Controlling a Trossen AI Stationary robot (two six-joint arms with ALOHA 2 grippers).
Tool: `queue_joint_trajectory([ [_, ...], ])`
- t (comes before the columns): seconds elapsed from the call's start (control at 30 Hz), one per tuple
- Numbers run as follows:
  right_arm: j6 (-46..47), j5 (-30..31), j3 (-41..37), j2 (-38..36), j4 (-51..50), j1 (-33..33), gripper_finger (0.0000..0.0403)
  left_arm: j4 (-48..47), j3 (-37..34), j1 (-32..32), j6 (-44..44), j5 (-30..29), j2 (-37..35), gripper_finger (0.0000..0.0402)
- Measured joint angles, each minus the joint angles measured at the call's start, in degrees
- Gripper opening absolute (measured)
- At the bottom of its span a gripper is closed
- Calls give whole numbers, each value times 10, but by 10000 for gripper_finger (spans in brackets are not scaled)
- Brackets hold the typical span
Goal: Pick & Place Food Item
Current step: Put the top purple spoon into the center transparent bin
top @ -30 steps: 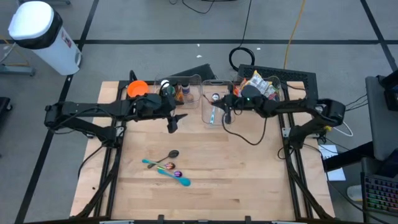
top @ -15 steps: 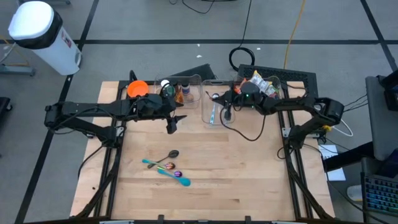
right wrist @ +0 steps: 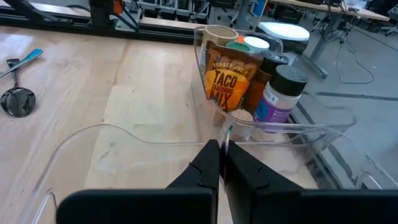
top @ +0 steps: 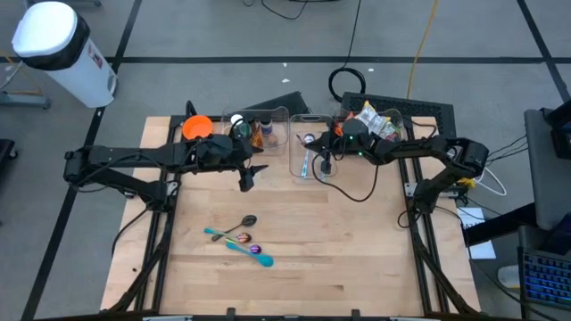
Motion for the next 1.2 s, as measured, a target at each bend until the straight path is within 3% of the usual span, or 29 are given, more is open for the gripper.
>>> queue_joint_trajectory([
  [0.67, -11, 0, 0, 0, 0, -2, 0, 2, 0, 0, 0, 0, 0, 248],
  [1.2, -11, 0, 0, 64, 51, -1, 0, 2, 0, 0, 0, 0, 0, 248],
])
